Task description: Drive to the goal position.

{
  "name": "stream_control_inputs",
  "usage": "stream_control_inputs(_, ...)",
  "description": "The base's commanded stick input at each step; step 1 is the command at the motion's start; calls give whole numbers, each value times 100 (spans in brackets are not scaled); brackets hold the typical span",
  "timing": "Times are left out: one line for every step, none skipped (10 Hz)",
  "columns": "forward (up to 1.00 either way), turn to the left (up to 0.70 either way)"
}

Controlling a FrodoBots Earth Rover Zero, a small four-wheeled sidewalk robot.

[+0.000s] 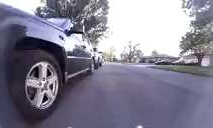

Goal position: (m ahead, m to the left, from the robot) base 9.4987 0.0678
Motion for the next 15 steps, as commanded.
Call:
stream_control_inputs(100,-17)
stream_control_inputs(100,-38)
stream_control_inputs(100,-31)
stream_control_inputs(100,-18)
stream_control_inputs(100,-5)
stream_control_inputs(100,0)
stream_control_inputs(100,0)
stream_control_inputs(100,0)
stream_control_inputs(100,0)
stream_control_inputs(100,0)
stream_control_inputs(100,0)
stream_control_inputs(100,0)
stream_control_inputs(100,0)
stream_control_inputs(100,0)
stream_control_inputs(100,0)
